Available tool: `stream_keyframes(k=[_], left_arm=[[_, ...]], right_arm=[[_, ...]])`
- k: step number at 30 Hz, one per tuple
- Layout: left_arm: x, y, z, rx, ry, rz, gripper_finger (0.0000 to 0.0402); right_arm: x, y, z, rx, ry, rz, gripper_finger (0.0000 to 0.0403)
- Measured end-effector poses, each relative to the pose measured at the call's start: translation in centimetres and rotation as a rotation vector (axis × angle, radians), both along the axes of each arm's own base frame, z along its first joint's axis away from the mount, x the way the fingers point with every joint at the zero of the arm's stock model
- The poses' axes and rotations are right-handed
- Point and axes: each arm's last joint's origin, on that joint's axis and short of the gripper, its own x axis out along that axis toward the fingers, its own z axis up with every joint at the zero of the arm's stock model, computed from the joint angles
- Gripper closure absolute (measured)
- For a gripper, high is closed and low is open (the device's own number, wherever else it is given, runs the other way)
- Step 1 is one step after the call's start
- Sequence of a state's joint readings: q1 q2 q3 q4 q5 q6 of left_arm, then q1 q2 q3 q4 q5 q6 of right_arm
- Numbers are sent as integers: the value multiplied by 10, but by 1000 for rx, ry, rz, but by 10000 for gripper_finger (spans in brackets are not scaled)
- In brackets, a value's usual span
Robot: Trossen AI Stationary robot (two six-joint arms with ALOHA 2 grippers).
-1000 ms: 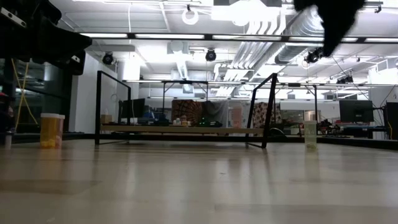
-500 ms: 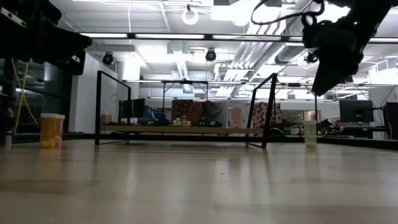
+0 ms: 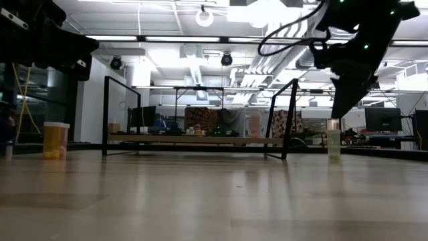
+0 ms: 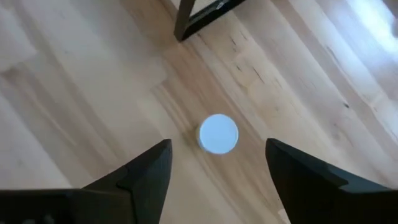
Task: Pick and place medicine bottles onto shelf by color
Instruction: Put the top yellow pill bottle on the shelf
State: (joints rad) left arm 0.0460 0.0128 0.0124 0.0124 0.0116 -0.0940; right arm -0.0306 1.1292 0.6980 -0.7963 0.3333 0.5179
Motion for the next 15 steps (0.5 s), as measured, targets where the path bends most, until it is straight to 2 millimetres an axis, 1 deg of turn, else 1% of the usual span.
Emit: stream_keyframes(k=[8,15], left_arm=[[0,0,0,0,0,0,398],[0,0,0,0,0,0,398]], right_arm=[[10,-13,-16,-19,110,51,151],[15,-22,-20,-18,113,69,151]])
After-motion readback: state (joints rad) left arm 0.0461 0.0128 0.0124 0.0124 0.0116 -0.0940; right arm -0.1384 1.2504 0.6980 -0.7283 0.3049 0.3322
